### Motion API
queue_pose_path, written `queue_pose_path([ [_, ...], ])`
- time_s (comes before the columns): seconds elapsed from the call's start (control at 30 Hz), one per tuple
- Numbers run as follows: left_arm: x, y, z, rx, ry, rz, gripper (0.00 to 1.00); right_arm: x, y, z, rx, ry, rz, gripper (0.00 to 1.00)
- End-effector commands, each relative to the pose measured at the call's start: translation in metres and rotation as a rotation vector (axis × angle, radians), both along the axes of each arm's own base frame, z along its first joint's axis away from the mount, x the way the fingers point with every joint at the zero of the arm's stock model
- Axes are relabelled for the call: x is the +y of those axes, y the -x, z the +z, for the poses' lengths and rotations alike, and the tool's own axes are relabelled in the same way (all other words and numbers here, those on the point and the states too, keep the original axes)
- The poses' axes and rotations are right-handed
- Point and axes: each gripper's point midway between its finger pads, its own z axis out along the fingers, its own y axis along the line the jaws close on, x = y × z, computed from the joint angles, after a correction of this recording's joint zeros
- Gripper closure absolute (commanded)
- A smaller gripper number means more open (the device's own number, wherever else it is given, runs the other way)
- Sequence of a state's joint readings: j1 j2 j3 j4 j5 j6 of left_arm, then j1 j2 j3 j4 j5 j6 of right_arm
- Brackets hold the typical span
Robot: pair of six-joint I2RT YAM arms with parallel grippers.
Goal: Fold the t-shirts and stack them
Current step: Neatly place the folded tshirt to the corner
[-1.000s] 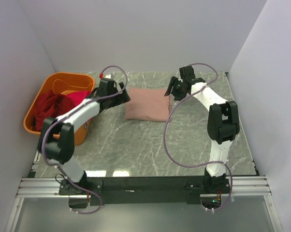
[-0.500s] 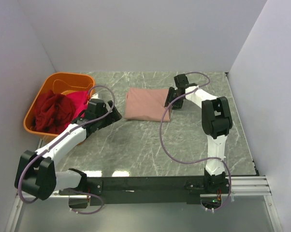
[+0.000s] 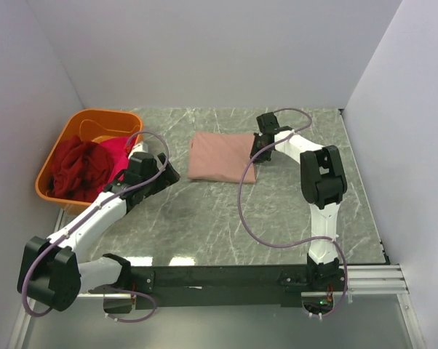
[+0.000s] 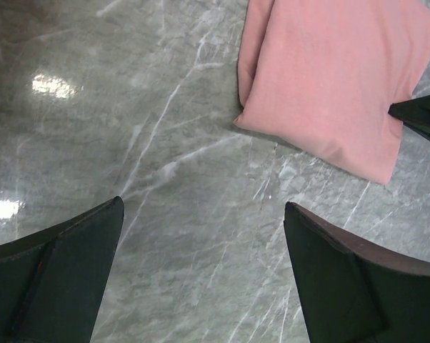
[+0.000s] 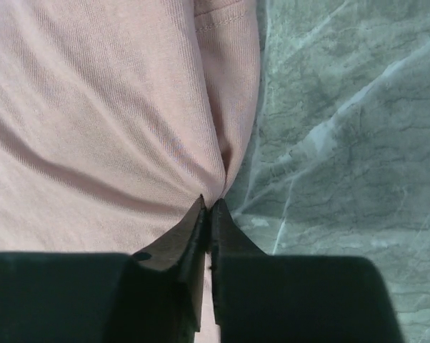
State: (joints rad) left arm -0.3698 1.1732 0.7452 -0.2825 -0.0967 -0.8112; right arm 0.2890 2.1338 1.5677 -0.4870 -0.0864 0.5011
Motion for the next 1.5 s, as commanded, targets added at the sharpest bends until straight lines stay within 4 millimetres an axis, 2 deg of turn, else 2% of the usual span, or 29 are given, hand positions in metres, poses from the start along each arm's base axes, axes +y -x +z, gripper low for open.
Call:
queue_pose_path([
  [0.0,0.006,0.005,0.006,-0.025,0.007,0.036,0.01,-0.005,0.008,-0.018,0.031,0.071,0.017,0.96],
  [0.07,0.008,0.006,0.006,-0.024,0.001,0.042,0.01,-0.009,0.007,-0.017,0.027,0.095,0.018,1.0],
  [0.3,0.011,0.006,0.006,-0.024,-0.016,0.05,0.01,-0.021,0.001,-0.001,-0.011,0.162,0.029,1.0],
  [0.47,0.013,0.004,0.008,-0.031,-0.024,0.053,0.01,-0.047,0.01,0.008,-0.003,0.283,0.029,1.0],
  [0.63,0.014,0.005,0.008,-0.034,-0.032,0.05,0.01,-0.068,0.006,0.02,-0.026,0.353,0.039,1.0],
  [0.83,0.015,0.005,0.011,-0.05,-0.038,0.048,0.01,-0.093,-0.019,0.026,-0.04,0.369,-0.006,1.0],
  [0.87,0.015,0.005,0.012,-0.049,-0.041,0.049,0.01,-0.098,-0.028,0.032,-0.058,0.374,-0.023,1.0],
  [0.97,0.017,0.003,0.013,-0.056,-0.047,0.056,0.01,-0.12,-0.046,0.032,-0.069,0.407,-0.06,1.0],
  [1.23,0.017,0.0,0.011,-0.043,-0.055,0.064,0.01,-0.181,-0.085,0.038,-0.097,0.443,-0.184,1.0],
  [1.27,0.017,-0.001,0.01,-0.038,-0.059,0.065,0.01,-0.197,-0.094,0.041,-0.108,0.442,-0.218,1.0],
  [1.33,0.017,-0.002,0.009,-0.035,-0.062,0.07,0.01,-0.21,-0.1,0.042,-0.108,0.44,-0.258,1.0],
  [1.37,0.017,-0.003,0.008,-0.028,-0.063,0.071,0.01,-0.233,-0.106,0.044,-0.118,0.438,-0.306,1.0],
  [1.47,0.016,-0.005,0.007,-0.022,-0.064,0.074,0.0,-0.26,-0.115,0.046,-0.131,0.423,-0.384,1.0],
])
